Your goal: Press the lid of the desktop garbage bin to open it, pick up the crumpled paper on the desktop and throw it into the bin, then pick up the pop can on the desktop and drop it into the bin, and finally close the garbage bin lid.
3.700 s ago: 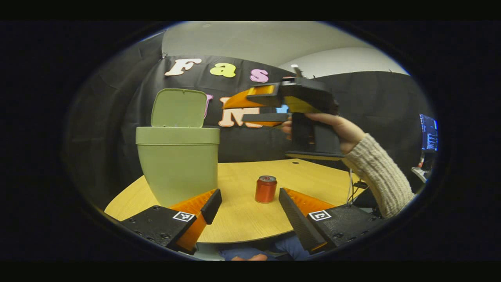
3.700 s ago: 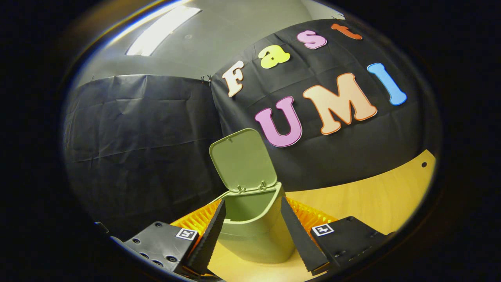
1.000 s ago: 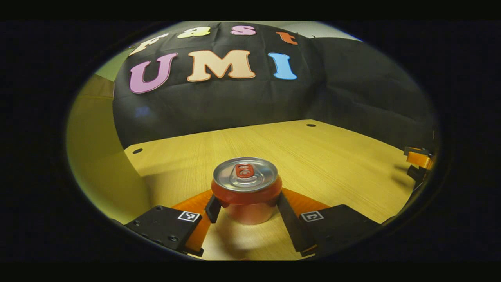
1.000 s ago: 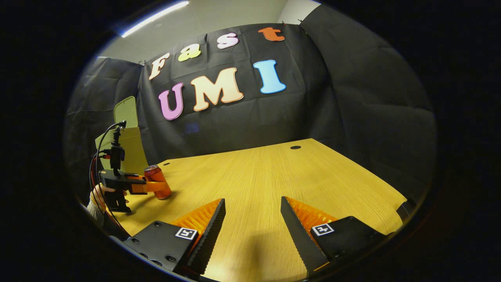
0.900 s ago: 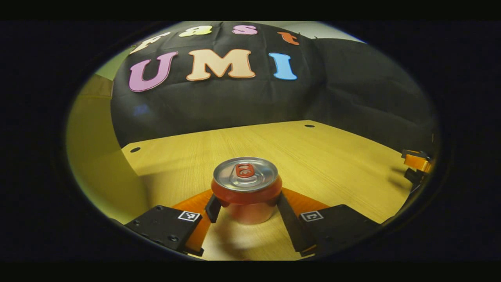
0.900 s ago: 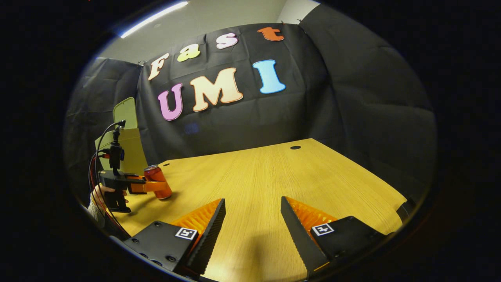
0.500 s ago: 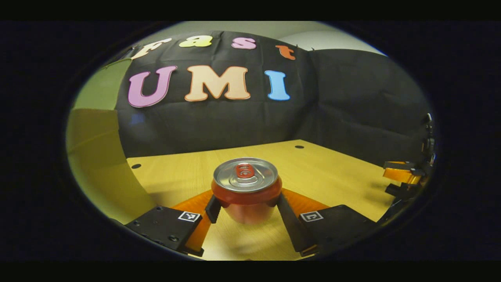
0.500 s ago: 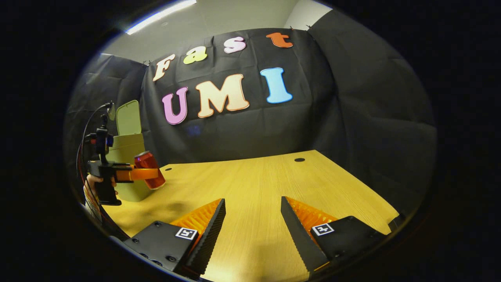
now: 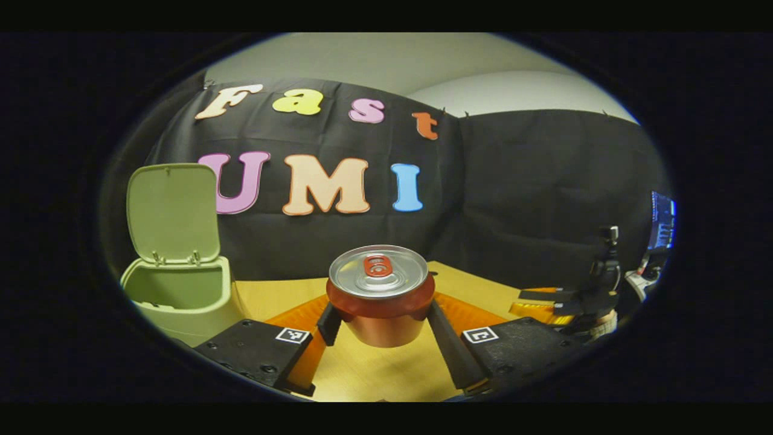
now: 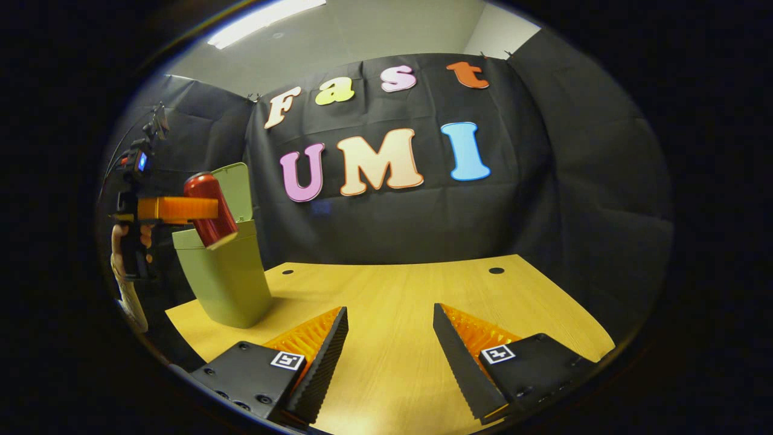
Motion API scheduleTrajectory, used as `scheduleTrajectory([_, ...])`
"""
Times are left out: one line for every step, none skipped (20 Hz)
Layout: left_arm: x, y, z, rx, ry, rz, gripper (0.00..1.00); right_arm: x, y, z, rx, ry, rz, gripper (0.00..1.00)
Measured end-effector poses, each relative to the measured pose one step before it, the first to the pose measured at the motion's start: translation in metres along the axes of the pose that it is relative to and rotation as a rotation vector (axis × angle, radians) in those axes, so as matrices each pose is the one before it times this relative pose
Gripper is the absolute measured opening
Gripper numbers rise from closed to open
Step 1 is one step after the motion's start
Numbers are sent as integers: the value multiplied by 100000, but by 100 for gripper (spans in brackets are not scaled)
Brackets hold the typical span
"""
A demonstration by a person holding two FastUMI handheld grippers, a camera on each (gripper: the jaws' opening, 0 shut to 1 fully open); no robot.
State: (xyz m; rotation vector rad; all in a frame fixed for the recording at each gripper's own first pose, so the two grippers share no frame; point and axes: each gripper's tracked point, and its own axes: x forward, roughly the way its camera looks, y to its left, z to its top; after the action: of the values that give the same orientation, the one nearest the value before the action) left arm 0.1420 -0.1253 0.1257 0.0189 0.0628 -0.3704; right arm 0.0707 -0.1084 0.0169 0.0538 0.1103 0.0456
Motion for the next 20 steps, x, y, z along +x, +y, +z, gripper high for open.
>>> scheduleTrajectory([-924, 719, 1419, 299, -2159, 751, 77, 246, 959, 380, -781, -204, 1213, 91])
scheduleTrajectory([-1028, 1056, 1425, 757, -2135, 1593, 76, 355, 975, 283, -248, 13, 1689, 91])
scheduleTrajectory([-823, 1244, 1348, 1261, -2198, 2253, 76, 441, 1031, 143, 229, 215, 2038, 90])
scheduleTrajectory([-771, 1436, 1138, 1678, -1963, 2790, 76, 574, 901, 96, 631, 128, 1832, 90])
scheduleTrajectory([-677, 1574, 1069, 1940, -1662, 3056, 75, 606, 833, 53, 855, 111, 1681, 90])
scheduleTrajectory([-686, 1680, 793, 1987, -1766, 3502, 75, 614, 768, 8, 973, -134, 1566, 90])
scheduleTrajectory([-549, 1723, 766, 1723, -1549, 3747, 76, 693, 656, 32, 945, -202, 1141, 90])
scheduleTrajectory([-545, 1705, 286, 884, -1135, 3567, 76, 744, 647, -108, 854, -455, 1115, 90])
scheduleTrajectory([-398, 1579, 20, -795, -92, 3257, 76, 763, 626, -100, 1000, -163, 1196, 90])
scheduleTrajectory([-208, 835, -547, -1231, 412, 1277, 76, 759, 688, -115, 1121, -735, 1331, 90])
scheduleTrajectory([-155, 789, -362, -1601, 683, 1008, 76, 734, 670, 57, 1323, -961, 1235, 90])
scheduleTrajectory([109, 1072, -687, -1108, 1636, 1458, 76, 676, 513, -176, 1294, -557, 1034, 90])
scheduleTrajectory([99, 1211, -659, -411, 1773, 2208, 76, 784, 512, -98, 989, -545, 638, 90])
scheduleTrajectory([109, 1197, -563, 67, 1510, 2175, 76, 581, 311, -178, 440, -336, 187, 91])
scheduleTrajectory([80, 1153, -634, 196, 1722, 2388, 76, 615, 232, -159, 0, -234, -200, 91])
scheduleTrajectory([158, 1065, -823, -323, 1819, 2289, 76, 366, 150, -263, -345, -175, -266, 90])
scheduleTrajectory([101, 902, -668, -388, 1671, 1548, 76, 479, 121, -272, -533, 185, -393, 90])
scheduleTrajectory([303, 984, -755, -539, 1869, 1813, 76, 448, 109, -355, -595, 538, -462, 90])
scheduleTrajectory([303, 896, -841, -354, 2229, 1903, 76, 396, 161, -385, -572, 676, 2, 90])
scheduleTrajectory([335, 792, -897, -78, 2356, 1462, 77, 198, 181, -378, -231, 582, 164, 91])
